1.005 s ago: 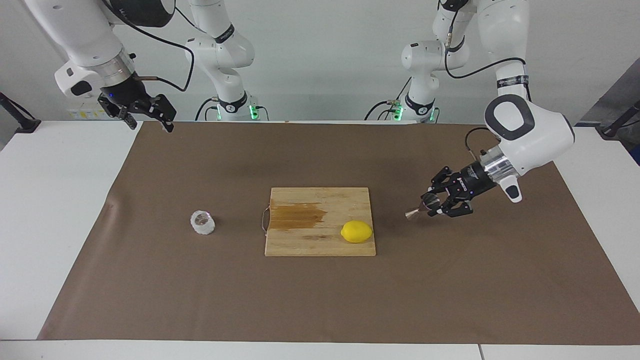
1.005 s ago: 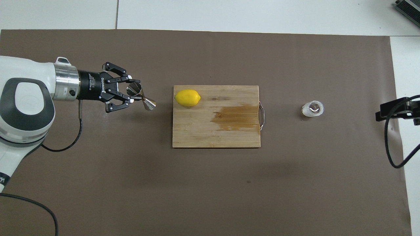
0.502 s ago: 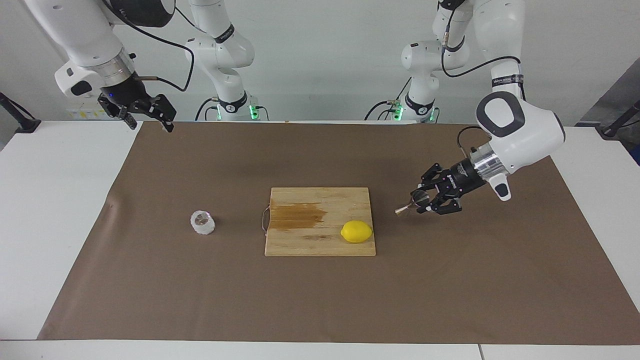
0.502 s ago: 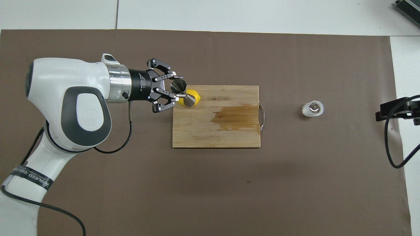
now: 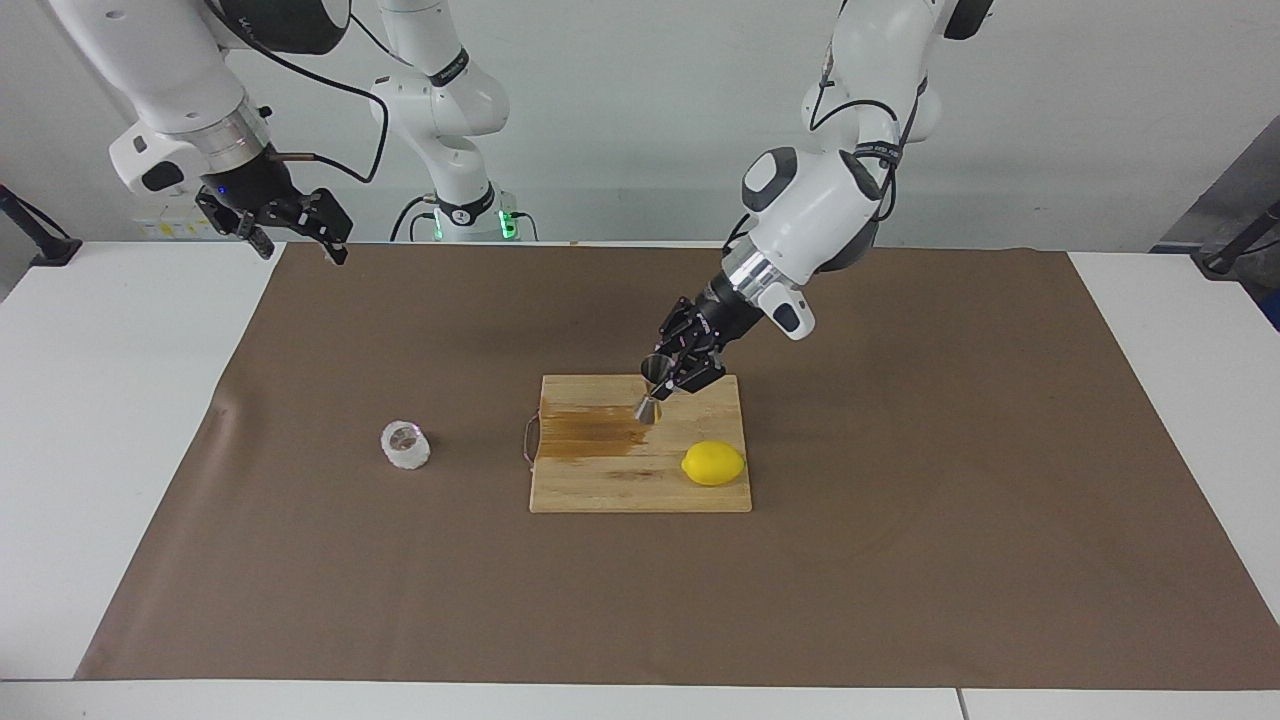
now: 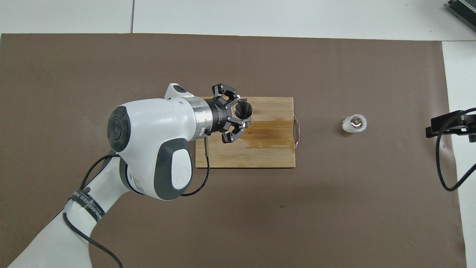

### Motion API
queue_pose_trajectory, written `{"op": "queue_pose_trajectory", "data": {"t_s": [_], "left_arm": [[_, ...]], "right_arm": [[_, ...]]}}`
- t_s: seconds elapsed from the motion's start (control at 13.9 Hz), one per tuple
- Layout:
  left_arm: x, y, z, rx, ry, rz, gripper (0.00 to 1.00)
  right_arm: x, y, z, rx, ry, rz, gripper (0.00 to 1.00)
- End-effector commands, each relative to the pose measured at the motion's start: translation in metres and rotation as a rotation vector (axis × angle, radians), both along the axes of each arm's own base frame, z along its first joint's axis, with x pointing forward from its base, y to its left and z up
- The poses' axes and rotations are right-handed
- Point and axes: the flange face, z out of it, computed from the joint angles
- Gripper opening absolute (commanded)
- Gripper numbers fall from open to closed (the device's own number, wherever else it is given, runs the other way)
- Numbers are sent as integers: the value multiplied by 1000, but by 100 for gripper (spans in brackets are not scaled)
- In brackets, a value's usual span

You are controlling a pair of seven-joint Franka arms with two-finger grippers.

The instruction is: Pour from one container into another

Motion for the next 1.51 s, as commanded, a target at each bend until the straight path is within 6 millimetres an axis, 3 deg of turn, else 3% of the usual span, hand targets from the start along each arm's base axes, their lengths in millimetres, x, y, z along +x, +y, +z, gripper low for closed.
{"op": "queue_pose_trajectory", "data": {"t_s": [0.0, 0.22, 0.57, 1.44], "left_arm": [[10, -17, -18, -41, 16, 75, 0], [3, -36, -41, -57, 39, 58, 0], [-9, -56, -54, -35, 7, 8, 0], [-26, -60, -81, -5, 6, -8, 0]], "right_arm": [[-6, -1, 1, 8, 8, 6, 100], [-6, 0, 2, 8, 7, 7, 100], [-6, -1, 2, 8, 7, 6, 100], [-6, -1, 1, 8, 8, 6, 100]]}}
